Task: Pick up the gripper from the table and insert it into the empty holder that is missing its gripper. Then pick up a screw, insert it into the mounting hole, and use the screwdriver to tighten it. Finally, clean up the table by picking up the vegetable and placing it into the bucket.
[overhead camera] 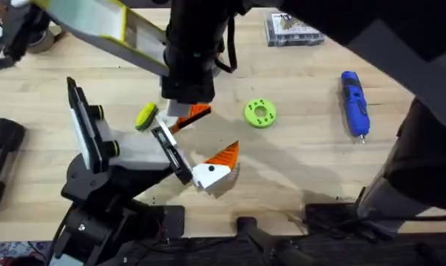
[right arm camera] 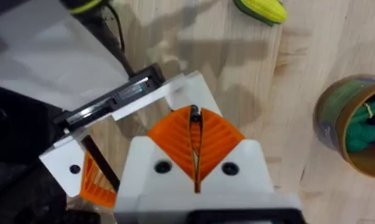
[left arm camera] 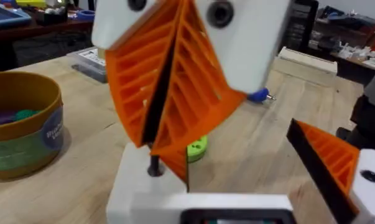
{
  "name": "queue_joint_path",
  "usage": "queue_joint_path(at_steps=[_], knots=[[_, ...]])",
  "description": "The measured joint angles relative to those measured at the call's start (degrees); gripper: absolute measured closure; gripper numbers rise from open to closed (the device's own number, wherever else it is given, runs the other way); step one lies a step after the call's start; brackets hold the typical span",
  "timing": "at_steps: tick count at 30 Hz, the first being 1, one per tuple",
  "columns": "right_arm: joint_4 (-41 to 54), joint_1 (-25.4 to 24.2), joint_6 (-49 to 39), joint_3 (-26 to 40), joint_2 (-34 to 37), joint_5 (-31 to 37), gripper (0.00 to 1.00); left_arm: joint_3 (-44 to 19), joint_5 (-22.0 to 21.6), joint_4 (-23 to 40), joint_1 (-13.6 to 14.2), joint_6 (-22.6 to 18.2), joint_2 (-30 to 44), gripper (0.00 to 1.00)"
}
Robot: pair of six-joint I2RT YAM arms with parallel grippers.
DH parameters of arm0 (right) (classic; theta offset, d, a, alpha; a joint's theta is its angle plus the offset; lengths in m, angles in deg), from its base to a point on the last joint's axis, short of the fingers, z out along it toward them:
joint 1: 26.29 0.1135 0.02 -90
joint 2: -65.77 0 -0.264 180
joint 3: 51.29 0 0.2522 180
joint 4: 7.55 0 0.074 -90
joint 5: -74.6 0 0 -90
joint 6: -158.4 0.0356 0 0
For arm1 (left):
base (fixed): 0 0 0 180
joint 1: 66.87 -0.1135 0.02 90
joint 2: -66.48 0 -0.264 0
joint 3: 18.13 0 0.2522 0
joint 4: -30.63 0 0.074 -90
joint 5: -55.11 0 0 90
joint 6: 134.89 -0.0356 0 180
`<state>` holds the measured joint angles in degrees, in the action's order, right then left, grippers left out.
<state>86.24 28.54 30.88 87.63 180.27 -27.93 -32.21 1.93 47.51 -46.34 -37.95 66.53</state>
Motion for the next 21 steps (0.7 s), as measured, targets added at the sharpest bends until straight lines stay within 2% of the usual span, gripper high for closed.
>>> queue_joint_path(at_steps=[21], knots=[[1.11, -0.01, 0.69, 0.48, 0.0, 0.05, 0.99, 0.0, 0.0, -0.04, 0.0, -0.07, -0.02, 0.015]])
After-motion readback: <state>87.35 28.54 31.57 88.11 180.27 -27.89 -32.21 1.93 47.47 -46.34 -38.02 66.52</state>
